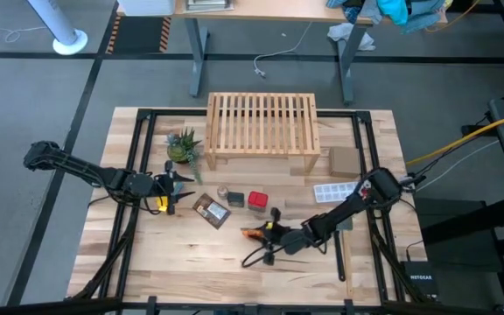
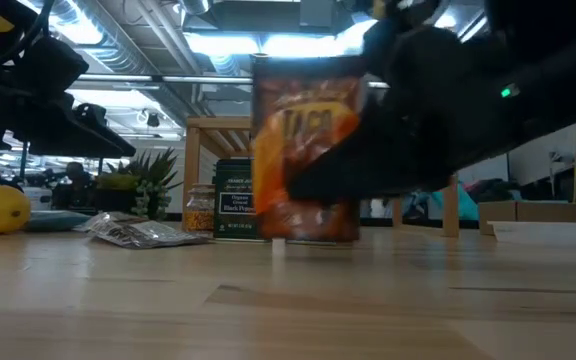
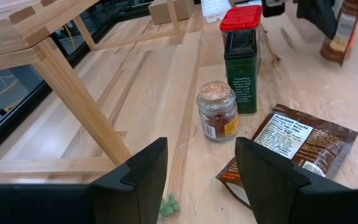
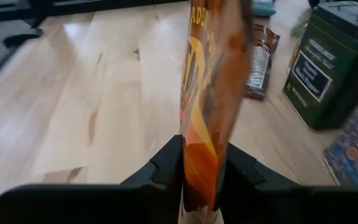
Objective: Shelf spices
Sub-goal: Remove the orange seasoning pack from the shelf
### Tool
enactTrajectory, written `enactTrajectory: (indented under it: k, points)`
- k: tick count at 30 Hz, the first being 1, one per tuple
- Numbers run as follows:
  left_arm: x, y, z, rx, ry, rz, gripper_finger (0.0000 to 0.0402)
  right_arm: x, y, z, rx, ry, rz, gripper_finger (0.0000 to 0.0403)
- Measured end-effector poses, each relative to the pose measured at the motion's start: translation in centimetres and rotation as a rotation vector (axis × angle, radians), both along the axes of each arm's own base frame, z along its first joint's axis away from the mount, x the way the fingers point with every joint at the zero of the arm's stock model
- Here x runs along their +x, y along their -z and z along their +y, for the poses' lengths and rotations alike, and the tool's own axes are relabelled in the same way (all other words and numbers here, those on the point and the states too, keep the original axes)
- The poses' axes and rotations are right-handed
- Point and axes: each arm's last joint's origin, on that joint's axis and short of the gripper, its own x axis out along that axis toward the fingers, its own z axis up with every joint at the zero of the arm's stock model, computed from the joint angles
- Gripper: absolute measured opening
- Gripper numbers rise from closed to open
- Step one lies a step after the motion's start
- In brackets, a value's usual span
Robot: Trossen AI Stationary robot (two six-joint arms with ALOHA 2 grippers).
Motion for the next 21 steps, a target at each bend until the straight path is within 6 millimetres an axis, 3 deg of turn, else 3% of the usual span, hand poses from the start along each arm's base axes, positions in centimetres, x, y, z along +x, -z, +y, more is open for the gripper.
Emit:
enactTrajectory:
  k: [5,13,21]
  points:
    - [0.0,0.0,0.0,0.0,0.0,0.0,0.0182,2.4,1.0,0.2,-0.044,0.025,-0.014,0.0081]
    - [0.0,0.0,0.0,0.0,0.0,0.0,0.0182,6.1,0.8,-1.0,-0.042,-0.014,-0.044,0.0081]
    - [0.0,0.0,0.0,0.0,0.0,0.0,0.0182,7.7,0.1,-3.0,0.013,-0.094,-0.056,0.0081]
